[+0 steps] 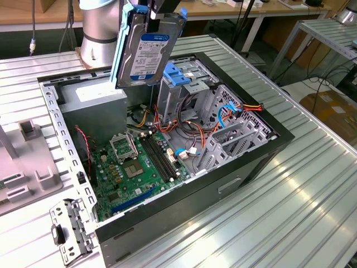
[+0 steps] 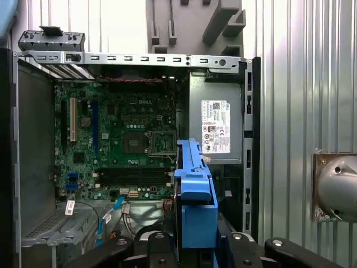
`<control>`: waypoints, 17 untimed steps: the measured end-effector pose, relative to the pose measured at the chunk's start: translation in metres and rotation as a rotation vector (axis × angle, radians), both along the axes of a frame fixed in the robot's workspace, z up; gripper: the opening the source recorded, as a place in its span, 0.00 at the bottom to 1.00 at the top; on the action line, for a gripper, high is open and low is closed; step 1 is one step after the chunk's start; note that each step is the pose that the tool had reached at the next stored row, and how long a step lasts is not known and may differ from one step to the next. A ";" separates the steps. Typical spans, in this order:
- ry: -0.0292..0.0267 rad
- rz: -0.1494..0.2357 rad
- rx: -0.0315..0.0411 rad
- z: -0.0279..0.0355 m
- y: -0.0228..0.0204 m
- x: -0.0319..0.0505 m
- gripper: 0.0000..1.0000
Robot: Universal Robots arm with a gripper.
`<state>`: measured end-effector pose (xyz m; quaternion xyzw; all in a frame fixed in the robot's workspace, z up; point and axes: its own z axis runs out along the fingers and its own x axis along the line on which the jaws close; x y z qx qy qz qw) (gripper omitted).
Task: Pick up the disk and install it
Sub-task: 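Pick up the disk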
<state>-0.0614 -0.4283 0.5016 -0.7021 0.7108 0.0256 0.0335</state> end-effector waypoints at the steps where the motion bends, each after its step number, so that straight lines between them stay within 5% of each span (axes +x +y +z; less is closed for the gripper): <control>1: 0.0000 0.000 -0.0001 0.0000 -0.0030 0.0010 0.37; 17: 0.0000 0.000 0.0000 -0.0002 -0.0277 0.0081 0.37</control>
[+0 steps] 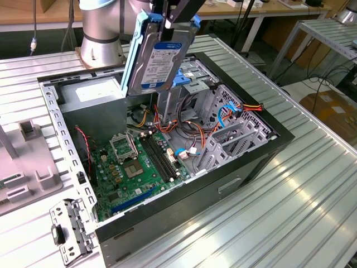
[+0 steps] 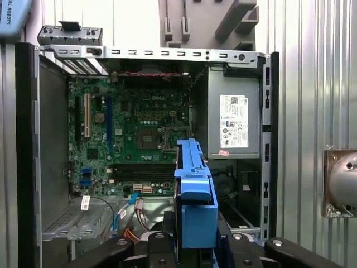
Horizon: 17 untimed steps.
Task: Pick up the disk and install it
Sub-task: 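Pick up the disk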
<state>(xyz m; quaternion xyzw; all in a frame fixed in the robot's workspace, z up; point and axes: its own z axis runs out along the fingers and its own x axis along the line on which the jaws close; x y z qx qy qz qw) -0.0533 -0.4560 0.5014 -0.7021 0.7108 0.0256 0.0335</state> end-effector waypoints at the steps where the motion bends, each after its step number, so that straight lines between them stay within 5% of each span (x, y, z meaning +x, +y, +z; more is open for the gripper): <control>1: 0.0000 0.000 0.0000 0.0000 -0.0012 0.0003 0.37; 17: 0.0000 0.000 0.0000 -0.0001 -0.0259 0.0064 0.37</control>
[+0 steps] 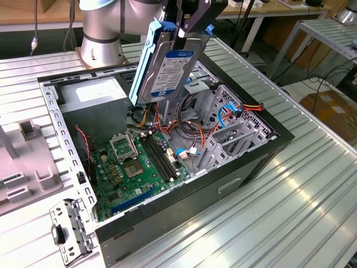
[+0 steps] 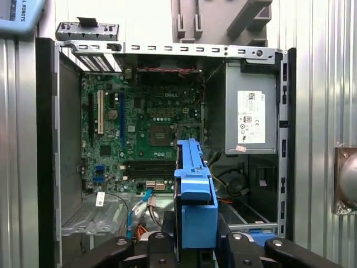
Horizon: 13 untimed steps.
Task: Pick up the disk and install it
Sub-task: 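Pick up the disk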
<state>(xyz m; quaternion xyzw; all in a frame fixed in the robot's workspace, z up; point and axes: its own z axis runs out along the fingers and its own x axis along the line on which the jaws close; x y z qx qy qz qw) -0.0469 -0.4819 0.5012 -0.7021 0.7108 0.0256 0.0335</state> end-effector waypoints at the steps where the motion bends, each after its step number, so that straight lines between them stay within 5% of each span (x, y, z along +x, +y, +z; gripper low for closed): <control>1: 0.0000 0.000 0.0000 0.0000 -0.0012 0.0003 0.37; 13: 0.0000 0.000 0.0000 -0.0001 -0.0188 0.0051 0.37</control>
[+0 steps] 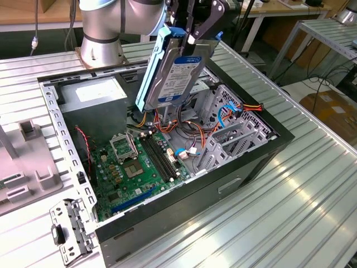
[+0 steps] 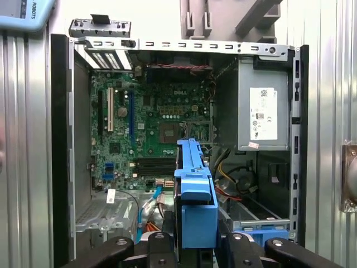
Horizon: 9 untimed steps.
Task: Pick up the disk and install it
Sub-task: 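Pick up the disk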
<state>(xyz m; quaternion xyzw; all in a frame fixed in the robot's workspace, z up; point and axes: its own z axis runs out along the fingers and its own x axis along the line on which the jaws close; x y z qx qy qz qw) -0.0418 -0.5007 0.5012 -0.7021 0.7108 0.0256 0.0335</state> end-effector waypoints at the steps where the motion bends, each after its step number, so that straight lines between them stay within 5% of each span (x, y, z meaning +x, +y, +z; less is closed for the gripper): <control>1: 0.0000 0.000 0.0000 0.0000 -0.0013 0.0004 0.37; 7: 0.0000 0.000 0.0000 0.0000 -0.0092 0.0026 0.37; 9: 0.0000 0.000 0.0001 -0.0001 -0.0148 0.0042 0.37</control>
